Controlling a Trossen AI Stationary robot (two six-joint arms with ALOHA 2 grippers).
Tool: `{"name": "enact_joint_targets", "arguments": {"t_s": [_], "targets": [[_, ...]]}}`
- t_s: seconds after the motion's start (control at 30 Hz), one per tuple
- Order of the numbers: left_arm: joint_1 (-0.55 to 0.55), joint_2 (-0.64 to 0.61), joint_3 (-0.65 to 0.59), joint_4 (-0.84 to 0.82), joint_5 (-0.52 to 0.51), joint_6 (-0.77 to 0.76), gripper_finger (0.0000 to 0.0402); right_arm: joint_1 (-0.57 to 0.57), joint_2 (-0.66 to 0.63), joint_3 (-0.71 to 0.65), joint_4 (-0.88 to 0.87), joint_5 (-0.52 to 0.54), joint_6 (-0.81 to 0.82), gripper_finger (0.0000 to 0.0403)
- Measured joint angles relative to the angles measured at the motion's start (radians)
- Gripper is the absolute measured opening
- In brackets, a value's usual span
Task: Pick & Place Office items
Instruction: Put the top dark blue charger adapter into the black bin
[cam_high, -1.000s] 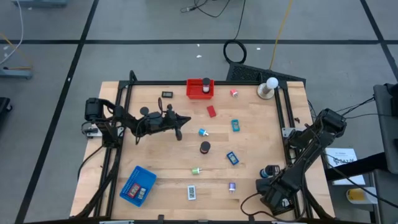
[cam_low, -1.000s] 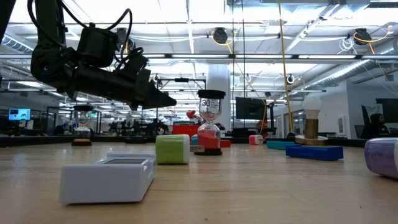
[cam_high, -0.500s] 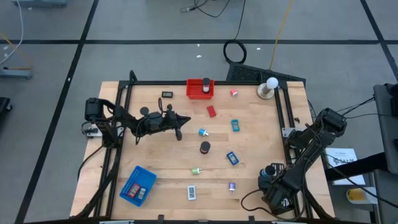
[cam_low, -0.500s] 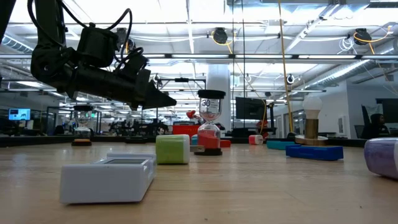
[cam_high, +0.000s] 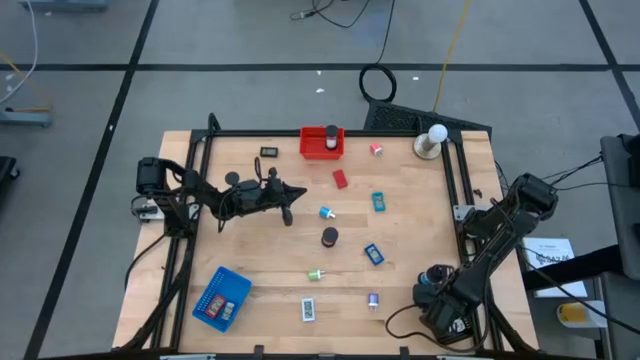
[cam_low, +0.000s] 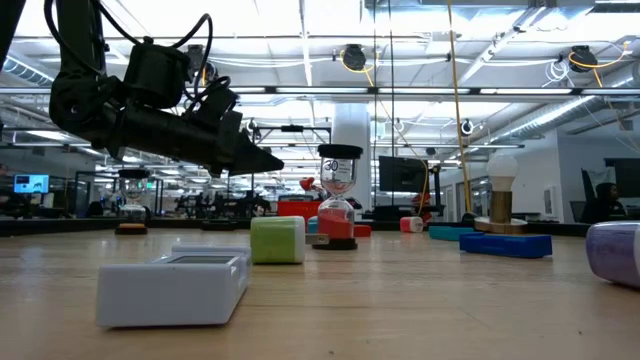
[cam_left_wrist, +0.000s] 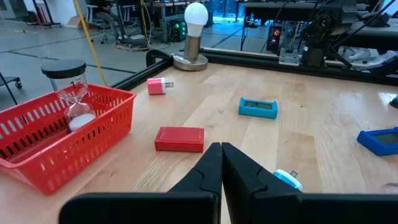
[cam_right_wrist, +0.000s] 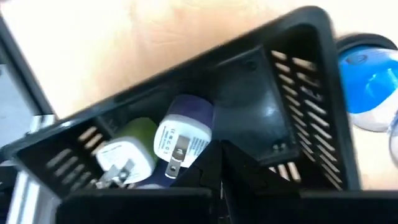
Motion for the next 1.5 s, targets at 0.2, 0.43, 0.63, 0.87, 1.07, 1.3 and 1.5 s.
{"name": "enact_joint_targets", "arguments": {"t_s": [0.2, 0.43, 0.63, 0.87, 1.07, 1.3, 1.5], "targets": [[0.0, 0.0, 0.0, 0.0, 0.0, 0.0, 0.0005, 0.0, -0.006, 0.002, 0.055, -0.009, 0.001, 0.0], [0.0, 0.0, 0.0, 0.0, 0.0, 0.0, 0.0005, 0.0, -0.003, 0.016, 0.037, 0.003, -0.011, 0.0], [0.0, 0.0, 0.0, 0.0, 0.0, 0.0, 0.0005, 0.0, -0.001, 0.015, 0.028, 0.067, -0.04, 0.0], [0.0, 0.0, 0.0, 0.0, 0.0, 0.0, 0.0005, -0.007, -0.001, 0.015, 0.021, 0.063, -0.04, 0.0], [0.0, 0.0, 0.0, 0.0, 0.0, 0.0, 0.0005, -0.007, -0.001, 0.015, 0.039, 0.03, -0.052, 0.0], [0.0, 0.0, 0.0, 0.0, 0.0, 0.0, 0.0005, -0.009, -0.013, 0.015, -0.007, 0.03, -0.04, 0.0], [0.0, 0.0, 0.0, -0.001, 0.0, 0.0, 0.0005, -0.008, -0.014, 0.015, -0.068, 0.058, -0.036, 0.0]]}}
